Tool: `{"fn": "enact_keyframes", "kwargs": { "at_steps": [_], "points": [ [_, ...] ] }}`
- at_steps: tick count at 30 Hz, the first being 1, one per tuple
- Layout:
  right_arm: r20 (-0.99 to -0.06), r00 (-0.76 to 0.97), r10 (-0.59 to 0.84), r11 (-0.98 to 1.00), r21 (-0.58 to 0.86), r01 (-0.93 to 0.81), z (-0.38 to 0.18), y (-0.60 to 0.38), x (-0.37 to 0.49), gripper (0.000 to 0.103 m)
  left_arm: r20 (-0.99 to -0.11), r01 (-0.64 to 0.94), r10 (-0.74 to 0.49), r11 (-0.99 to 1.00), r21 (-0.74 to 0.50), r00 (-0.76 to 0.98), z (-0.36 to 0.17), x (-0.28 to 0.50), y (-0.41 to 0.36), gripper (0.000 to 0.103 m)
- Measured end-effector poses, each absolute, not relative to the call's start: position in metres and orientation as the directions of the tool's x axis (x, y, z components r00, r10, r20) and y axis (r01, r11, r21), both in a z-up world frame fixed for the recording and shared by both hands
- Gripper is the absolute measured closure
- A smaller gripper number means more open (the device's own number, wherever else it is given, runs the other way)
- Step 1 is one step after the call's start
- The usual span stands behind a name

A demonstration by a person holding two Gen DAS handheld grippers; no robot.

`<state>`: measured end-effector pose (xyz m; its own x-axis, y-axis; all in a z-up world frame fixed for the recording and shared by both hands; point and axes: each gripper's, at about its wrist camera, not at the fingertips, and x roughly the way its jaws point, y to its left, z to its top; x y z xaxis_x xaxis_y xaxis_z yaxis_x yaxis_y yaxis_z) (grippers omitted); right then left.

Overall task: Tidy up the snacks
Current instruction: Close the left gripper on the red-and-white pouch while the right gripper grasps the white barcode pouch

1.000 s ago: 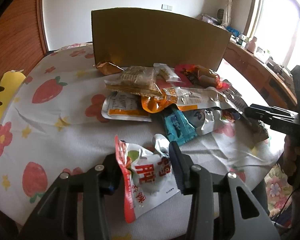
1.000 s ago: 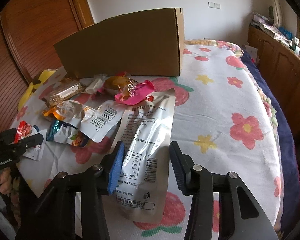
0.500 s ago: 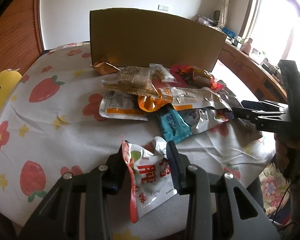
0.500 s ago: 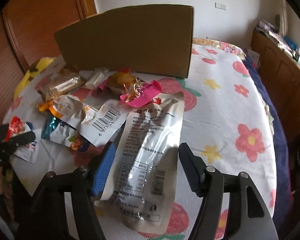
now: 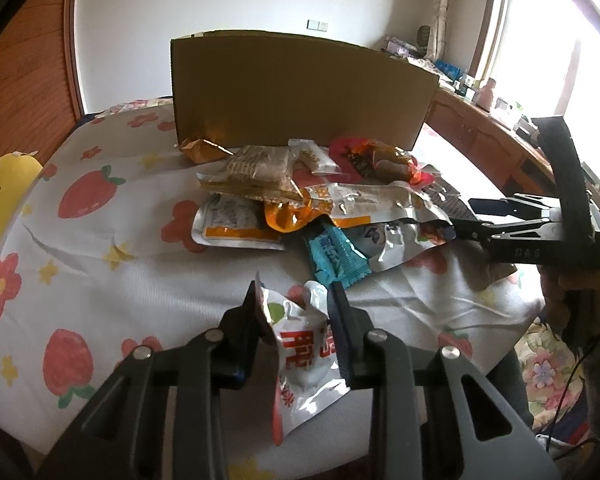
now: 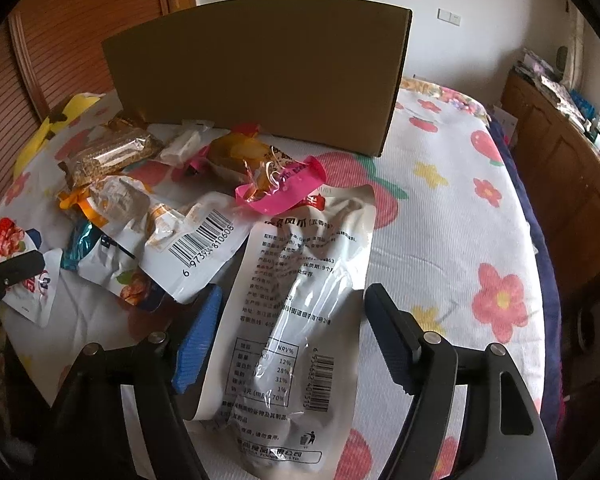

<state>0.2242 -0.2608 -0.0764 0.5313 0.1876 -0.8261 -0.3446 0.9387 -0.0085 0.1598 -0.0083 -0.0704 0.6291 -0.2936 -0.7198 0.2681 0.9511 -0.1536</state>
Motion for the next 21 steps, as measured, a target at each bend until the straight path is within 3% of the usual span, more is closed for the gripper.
{"fn": "enact_keyframes", "kwargs": {
  "at_steps": [3, 5, 7, 8, 9, 21],
  "points": [
    [-0.823, 0.534, 0.195, 0.941, 0.004, -0.337, -0.075, -0.266, 0.221, 0.040, -0.707, 0.274, -0.298, 0.950, -0.151, 0.641, -0.067, 0.157, -0.009, 0.076],
    [-0.821, 0.536, 0.196, 0.945, 0.012, -0.327, -0.074, -0.272, 0.219, 0.051, -0.698, 0.282, -0.302, 0.948, -0.149, 0.649, -0.064, 0.154, -0.010, 0.076],
    [-0.820, 0.536, 0.203, 0.946, 0.024, -0.322, -0.073, -0.277, 0.215, 0.053, -0.691, 0.287, -0.303, 0.947, -0.143, 0.656, -0.062, 0.153, -0.011, 0.077],
    [-0.819, 0.535, 0.207, 0.947, 0.031, -0.318, -0.072, -0.280, 0.213, 0.054, -0.683, 0.291, -0.307, 0.946, -0.143, 0.663, -0.061, 0.151, -0.011, 0.077],
    [-0.818, 0.536, 0.210, 0.948, 0.036, -0.316, -0.071, -0.281, 0.210, 0.054, -0.676, 0.292, -0.310, 0.946, -0.145, 0.669, -0.059, 0.150, -0.011, 0.087],
    [-0.800, 0.559, 0.218, 0.955, 0.057, -0.290, -0.065, -0.296, 0.198, 0.053, -0.647, 0.307, -0.350, 0.934, -0.184, 0.677, -0.053, 0.146, -0.009, 0.093]
  ]
}}
